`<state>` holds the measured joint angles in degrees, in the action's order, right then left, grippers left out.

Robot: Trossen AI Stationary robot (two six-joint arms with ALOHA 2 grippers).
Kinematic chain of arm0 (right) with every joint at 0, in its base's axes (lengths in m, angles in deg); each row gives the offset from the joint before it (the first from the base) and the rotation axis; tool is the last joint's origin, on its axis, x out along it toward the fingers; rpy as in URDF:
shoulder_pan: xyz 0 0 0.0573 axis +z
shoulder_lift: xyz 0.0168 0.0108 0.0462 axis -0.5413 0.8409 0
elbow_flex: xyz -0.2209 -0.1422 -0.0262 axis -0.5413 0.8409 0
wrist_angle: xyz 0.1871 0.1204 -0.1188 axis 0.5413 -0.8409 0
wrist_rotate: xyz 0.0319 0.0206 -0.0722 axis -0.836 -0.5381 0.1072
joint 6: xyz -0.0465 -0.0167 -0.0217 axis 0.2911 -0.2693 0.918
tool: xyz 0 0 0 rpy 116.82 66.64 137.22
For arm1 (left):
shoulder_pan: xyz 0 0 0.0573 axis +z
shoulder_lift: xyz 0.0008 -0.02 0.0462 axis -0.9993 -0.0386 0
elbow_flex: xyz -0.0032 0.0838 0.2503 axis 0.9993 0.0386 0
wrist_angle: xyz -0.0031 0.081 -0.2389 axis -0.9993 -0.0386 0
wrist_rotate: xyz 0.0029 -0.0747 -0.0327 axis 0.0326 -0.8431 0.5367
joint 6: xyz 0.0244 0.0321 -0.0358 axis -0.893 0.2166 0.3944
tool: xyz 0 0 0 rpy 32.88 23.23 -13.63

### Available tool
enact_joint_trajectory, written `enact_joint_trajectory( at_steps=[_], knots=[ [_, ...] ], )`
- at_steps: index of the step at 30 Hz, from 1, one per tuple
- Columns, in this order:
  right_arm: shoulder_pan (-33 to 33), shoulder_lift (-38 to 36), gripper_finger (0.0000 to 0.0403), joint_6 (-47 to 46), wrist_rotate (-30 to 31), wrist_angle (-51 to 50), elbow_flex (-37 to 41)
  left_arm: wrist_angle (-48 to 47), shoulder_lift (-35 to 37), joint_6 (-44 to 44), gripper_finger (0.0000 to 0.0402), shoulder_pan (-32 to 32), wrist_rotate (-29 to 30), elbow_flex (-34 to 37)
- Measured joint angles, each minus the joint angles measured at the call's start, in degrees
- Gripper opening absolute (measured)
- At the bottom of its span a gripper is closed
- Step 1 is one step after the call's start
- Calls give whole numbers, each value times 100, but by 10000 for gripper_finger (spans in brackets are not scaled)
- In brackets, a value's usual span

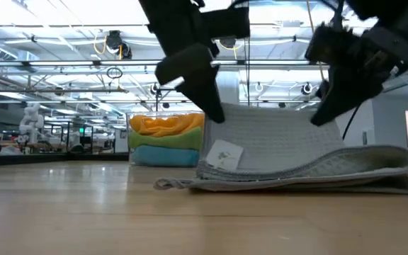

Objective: Fold microfiber towels
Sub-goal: Fold the gray towel

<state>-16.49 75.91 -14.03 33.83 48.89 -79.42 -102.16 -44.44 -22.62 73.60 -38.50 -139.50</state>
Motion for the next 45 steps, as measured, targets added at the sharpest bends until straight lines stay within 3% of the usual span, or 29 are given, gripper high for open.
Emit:
enact_joint_trajectory(
  at_steps=[6, 9, 14, 21, 25, 30, 37, 41, 45],
  knots=[
    [553, 34, 11, 262, 1130, 67, -141, -179, 26, 406, 8, -431, 573, 2],
    [854, 31, 11, 242, 1418, 164, -143, -173, 26, 597, 17, -655, 729, 1],
    [1296, 32, 11, 70, 1435, 327, -143, -114, 26, 840, 9, -1019, 924, 1],
    [1769, 137, 13, -26, 1366, 879, -141, 219, -37, 1052, 22, -1305, 533, -2],
    [1839, 511, 14, -408, 1108, 984, -141, 266, -33, 1099, 15, -1356, 486, -2],
    [1878, 1147, 15, -417, 458, 1814, -139, 297, -33, 1136, 10, -1385, 15, 1],
    [1912, 1603, 25, -658, 49, 2289, -139, 568, -33, 1578, 54, -1471, -709, 3],
    [1914, 1593, 67, -756, -137, 2274, -130, 833, -80, 1943, 106, -1446, -1263, 3],
    [1980, 1555, 123, -761, -273, 2370, -134, 892, -92, 2004, 172, -1456, -1253, 7]
  ],
)
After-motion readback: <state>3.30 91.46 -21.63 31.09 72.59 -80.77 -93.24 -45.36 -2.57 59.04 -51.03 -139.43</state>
